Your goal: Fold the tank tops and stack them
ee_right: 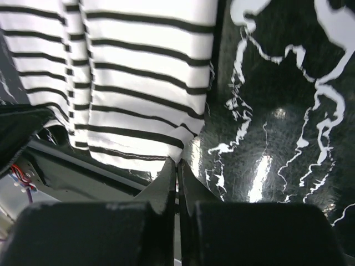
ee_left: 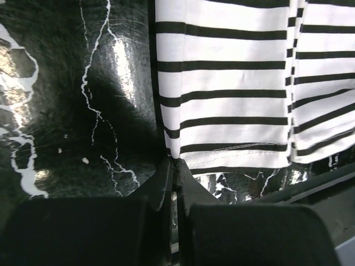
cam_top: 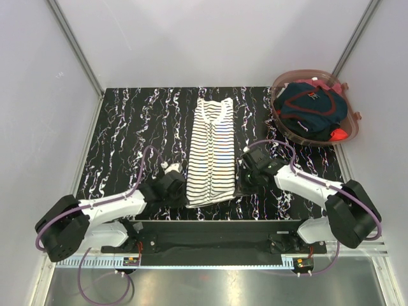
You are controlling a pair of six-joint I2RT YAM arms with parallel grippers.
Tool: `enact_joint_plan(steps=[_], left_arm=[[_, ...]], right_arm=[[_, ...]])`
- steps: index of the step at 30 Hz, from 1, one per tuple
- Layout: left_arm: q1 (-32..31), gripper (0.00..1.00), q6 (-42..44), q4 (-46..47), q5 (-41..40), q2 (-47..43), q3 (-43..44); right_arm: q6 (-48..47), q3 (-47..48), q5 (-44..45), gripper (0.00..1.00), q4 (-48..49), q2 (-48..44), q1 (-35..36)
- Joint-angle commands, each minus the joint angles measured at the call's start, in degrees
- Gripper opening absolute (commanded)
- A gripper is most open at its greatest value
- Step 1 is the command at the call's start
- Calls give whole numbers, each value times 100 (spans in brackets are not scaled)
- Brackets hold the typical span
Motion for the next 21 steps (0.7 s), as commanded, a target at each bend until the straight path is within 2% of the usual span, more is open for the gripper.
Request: enact_joint_plan(steps=[1,7,15,21], left_arm=[[128,0,366,-597,-137,131,409],[646,0,797,-641,47,280,989],[1227,0,1473,-957,179,1009,2658],[1543,0,1790,-1036,206,1756,3836]], right_arm=[[-324,542,504,0,-355,-85,49],[-711,1280,1066,0,-611,213,6],[-1212,2309,1084,0,-654,978,-661],[-1458,3573,1075,0,-839,1733,-1102]])
